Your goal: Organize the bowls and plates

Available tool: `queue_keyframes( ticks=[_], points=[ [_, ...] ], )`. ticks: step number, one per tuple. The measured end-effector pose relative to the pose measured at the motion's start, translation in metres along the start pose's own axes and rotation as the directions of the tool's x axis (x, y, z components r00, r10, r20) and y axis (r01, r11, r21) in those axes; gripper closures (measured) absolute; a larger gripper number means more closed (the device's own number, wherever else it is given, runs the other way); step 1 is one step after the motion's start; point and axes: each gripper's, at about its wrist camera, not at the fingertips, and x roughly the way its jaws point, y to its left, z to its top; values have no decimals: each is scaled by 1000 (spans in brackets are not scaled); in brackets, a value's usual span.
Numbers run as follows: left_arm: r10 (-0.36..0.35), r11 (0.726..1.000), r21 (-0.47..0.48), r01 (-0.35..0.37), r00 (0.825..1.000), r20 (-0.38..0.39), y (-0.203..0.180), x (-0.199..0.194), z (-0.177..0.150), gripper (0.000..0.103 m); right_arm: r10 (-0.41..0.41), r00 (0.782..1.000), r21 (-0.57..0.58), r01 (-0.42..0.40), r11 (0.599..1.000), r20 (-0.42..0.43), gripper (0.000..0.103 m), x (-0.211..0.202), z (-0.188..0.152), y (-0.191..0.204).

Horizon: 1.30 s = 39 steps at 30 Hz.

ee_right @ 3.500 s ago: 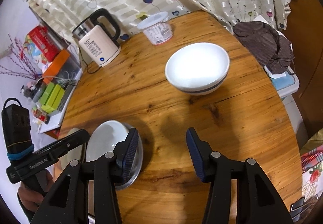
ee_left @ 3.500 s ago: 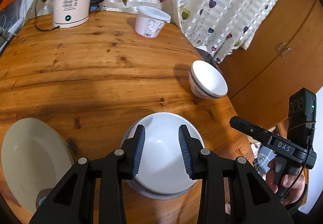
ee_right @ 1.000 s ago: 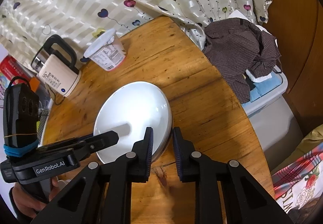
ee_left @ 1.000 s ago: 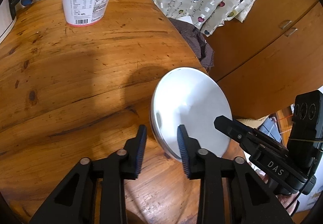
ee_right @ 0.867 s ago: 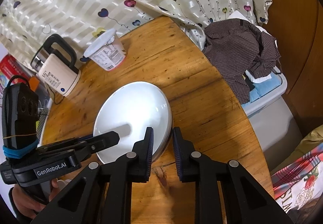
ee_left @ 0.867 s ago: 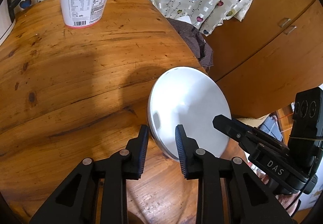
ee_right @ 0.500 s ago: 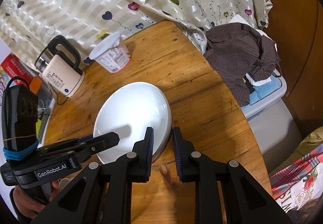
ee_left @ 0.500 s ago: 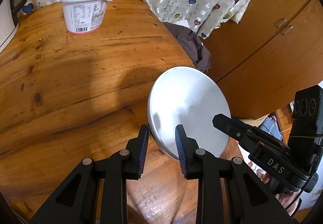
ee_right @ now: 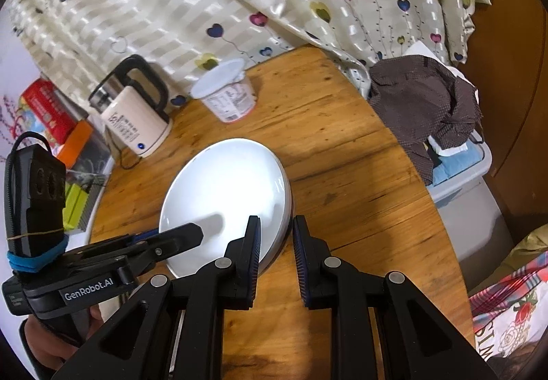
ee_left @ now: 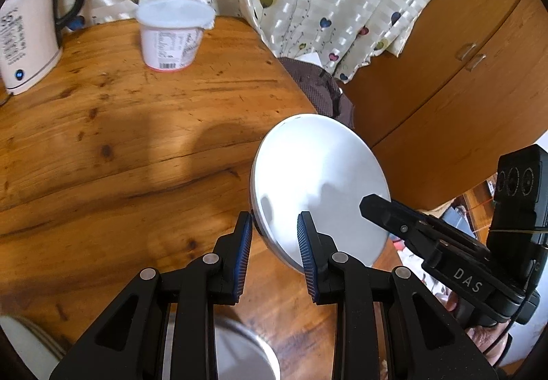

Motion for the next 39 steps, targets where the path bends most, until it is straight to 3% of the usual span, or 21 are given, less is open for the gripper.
queue_keyframes(
  ticks=[22, 39],
  points=[
    [55, 996, -74, -47, 993, 107, 23, -88, -56, 74, 88, 996, -112, -88, 990, -6, 84, -33, -31, 75],
    [115, 984, -148, -104, 991, 73, 46, -95, -112, 74, 118, 988, -153, -132, 979, -101, 84, -21, -79, 99]
  ],
)
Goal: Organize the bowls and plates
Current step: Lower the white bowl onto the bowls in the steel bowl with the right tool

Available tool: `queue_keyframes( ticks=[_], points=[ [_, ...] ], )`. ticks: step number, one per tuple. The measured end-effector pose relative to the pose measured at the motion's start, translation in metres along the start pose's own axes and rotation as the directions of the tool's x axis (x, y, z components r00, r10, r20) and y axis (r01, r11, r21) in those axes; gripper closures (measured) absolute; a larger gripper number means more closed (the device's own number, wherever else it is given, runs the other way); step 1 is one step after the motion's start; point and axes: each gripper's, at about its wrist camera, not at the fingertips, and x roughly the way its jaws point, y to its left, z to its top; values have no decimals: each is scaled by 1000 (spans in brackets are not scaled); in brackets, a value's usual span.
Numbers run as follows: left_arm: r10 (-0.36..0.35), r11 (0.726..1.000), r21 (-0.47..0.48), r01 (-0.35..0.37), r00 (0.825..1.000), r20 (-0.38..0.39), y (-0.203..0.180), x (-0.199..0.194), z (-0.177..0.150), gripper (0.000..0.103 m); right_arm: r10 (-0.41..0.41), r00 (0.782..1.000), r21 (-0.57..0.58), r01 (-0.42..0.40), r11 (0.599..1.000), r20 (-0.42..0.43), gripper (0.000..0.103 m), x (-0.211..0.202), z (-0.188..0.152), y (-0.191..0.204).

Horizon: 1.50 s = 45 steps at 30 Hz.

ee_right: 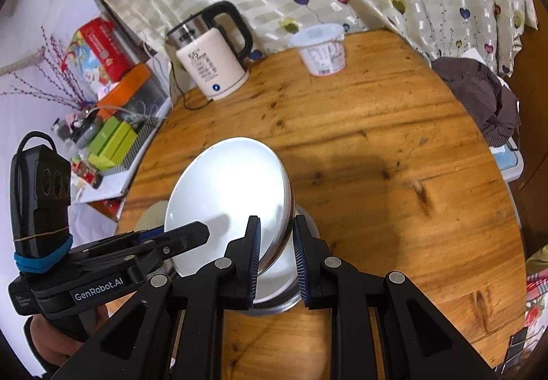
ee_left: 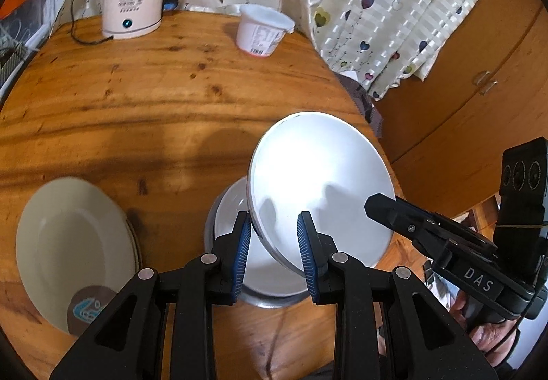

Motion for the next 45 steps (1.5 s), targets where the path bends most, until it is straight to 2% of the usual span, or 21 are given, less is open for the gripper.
queue_keyframes(
  ticks=[19, 34, 45],
  points=[
    [40, 999, -19, -41, 998, -49, 7, 15, -13, 74, 17, 997, 16, -16, 1000, -77, 84, 23, -14, -8],
    [93, 996, 17, -92, 995, -27, 0, 17, -16, 74, 14, 995, 10, -13, 1000, -101, 84, 29, -16, -11],
    [130, 990, 58, -129, 991, -10, -6, 19, -19, 69, 13, 995, 5, -13, 1000, -104, 83, 31, -17, -11]
  ],
)
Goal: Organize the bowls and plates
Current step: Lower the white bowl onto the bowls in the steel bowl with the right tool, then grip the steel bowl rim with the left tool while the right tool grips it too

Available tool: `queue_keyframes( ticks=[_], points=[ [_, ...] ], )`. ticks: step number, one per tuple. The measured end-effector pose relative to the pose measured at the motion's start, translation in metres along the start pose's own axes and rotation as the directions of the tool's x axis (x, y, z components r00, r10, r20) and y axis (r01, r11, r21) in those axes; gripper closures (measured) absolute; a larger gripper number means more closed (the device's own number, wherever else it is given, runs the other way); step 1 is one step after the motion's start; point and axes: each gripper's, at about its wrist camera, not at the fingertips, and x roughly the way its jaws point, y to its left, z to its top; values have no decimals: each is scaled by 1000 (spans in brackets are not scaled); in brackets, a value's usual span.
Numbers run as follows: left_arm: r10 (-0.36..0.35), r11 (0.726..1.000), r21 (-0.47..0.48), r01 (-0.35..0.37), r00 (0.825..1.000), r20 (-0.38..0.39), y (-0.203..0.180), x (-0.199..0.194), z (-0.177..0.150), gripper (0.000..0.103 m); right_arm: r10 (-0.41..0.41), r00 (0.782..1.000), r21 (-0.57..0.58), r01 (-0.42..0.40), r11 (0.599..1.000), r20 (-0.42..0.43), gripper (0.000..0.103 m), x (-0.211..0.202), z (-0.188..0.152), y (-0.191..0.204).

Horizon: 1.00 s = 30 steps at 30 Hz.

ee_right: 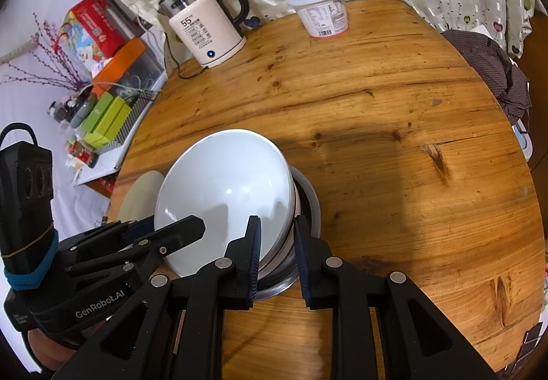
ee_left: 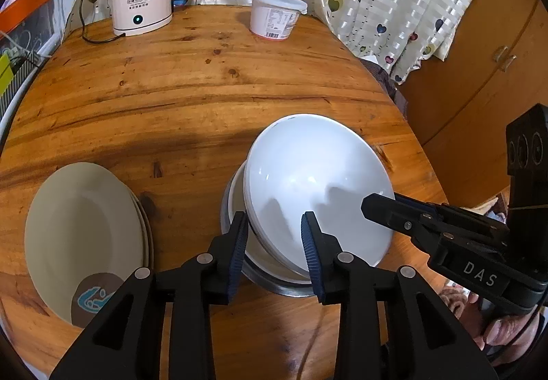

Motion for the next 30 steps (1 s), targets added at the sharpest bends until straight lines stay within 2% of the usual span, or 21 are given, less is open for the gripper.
queue_keyframes(
  ticks=[5, 14, 19, 23, 26, 30],
  points=[
    [23, 1000, 7, -23, 1000, 6, -1, -2, -2, 61, -2, 1000, -8, 2, 1000, 3, 83, 0, 0, 1],
    [2, 1000, -5, -2, 1000, 25, 2, -3, -4, 61, -6, 1000, -21, 7, 1000, 11, 83, -2, 0, 4],
    [-14, 999, -47, 18, 996, 87, 14, -13, -4, 61, -14, 1000, -26, 14, 1000, 22, 83, -5, 1, 2],
    [-33, 998, -46, 39, 991, 130, 17, -18, -2, 61, -6, 1000, -23, 6, 1000, 12, 83, -1, 1, 1],
    [-61, 998, -23, 65, 989, 131, 14, -15, -2, 66, -4, 1000, -25, 5, 1000, 9, 85, 1, 0, 1],
    [-60, 998, -25, 63, 990, 126, 15, -10, -1, 66, -21, 1000, -33, 22, 999, 22, 91, 0, 1, 1]
  ],
)
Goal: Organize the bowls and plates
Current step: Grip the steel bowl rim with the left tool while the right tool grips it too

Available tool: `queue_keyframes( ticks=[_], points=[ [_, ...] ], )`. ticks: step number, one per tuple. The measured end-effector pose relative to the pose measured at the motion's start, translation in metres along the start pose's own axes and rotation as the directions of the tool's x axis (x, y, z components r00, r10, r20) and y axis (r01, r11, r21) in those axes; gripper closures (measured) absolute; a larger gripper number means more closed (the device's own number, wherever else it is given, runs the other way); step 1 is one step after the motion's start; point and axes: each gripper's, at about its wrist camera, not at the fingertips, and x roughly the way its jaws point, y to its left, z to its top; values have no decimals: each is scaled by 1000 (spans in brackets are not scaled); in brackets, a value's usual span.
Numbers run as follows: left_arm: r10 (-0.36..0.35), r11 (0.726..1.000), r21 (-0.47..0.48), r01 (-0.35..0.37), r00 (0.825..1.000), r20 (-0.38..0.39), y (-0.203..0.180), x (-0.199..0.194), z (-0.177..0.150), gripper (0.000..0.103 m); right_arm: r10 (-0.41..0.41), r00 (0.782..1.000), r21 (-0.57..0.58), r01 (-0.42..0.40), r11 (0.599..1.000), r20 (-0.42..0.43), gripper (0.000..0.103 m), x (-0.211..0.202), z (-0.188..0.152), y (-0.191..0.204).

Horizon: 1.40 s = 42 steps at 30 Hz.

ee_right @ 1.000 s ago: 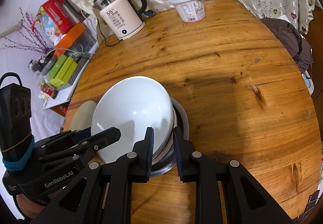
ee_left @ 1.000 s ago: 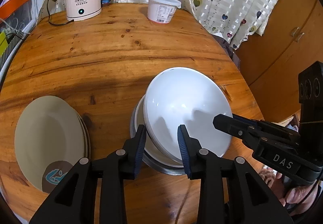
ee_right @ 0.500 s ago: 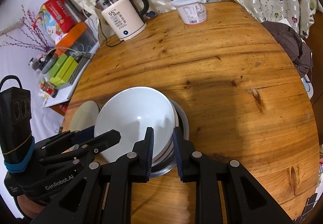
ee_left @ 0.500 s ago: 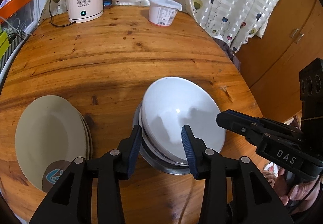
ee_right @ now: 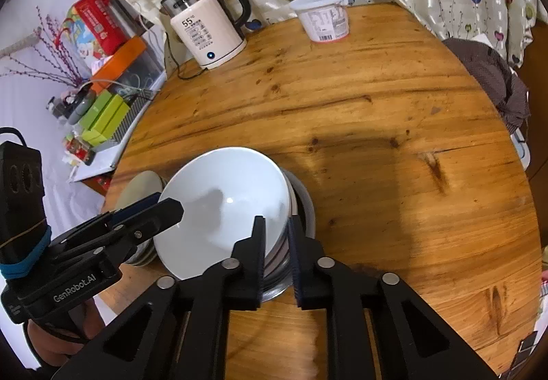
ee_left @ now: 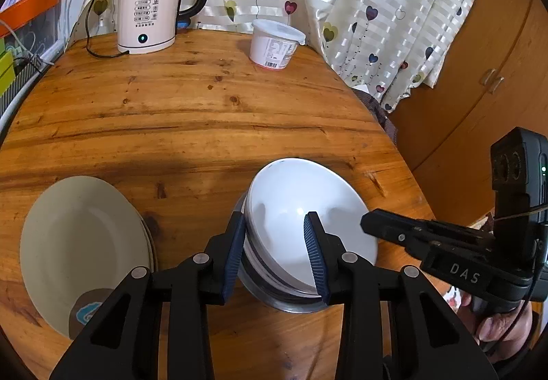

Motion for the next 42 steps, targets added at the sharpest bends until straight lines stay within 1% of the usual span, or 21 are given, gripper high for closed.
queue_keyframes(
  ticks=[5, 16, 20, 25, 26, 28, 29, 30, 34, 36, 40, 42],
  points=[
    [4, 1000, 2, -4, 1000, -12, 0, 4, -2, 66, -10, 1000, -18, 10, 1000, 19, 91, -5, 2, 3],
    [17, 999, 28, -17, 1000, 5, -3, 4, -8, 66, -11, 999, -40, 13, 999, 38, 91, -5, 0, 3],
    [10, 1000, 21, -9, 1000, -6, -1, 6, -9, 66, -3, 999, -36, 5, 999, 38, 91, -5, 0, 3],
    [-1, 1000, 13, 1, 1000, -9, 0, 4, -10, 66, 32, 999, -23, -31, 999, 38, 91, -8, 1, 0],
    [0, 1000, 15, 0, 1000, -6, 0, 2, -10, 66, 38, 998, -25, -37, 999, 40, 89, -9, 1, -1],
    [0, 1000, 15, 0, 1000, 2, -1, 0, -10, 66, 49, 998, -28, -48, 998, 47, 81, -13, 0, -3],
    [1, 1000, 15, -1, 1000, 8, -1, -2, -10, 66, 54, 997, -29, -53, 998, 51, 75, -15, 0, -3],
    [3, 1000, 16, -3, 1000, 15, -1, -3, -10, 66, 57, 997, -32, -55, 998, 57, 73, -17, 0, -4],
    [7, 1000, 19, -8, 999, 37, 0, -10, -11, 66, 75, 995, -29, -73, 997, 70, 71, -24, -1, -9],
    [6, 1000, 19, -7, 999, 47, 0, -12, -12, 66, 83, 993, -27, -81, 996, 79, 65, -26, -2, -12],
    [9, 1000, 18, -10, 998, 69, 3, -18, -14, 66, 92, 991, -36, -89, 995, 100, 65, -32, -5, -14],
    [9, 1000, 17, -11, 997, 82, 6, -21, -16, 66, 90, 990, -43, -86, 995, 113, 63, -35, -7, -15]
  ],
)
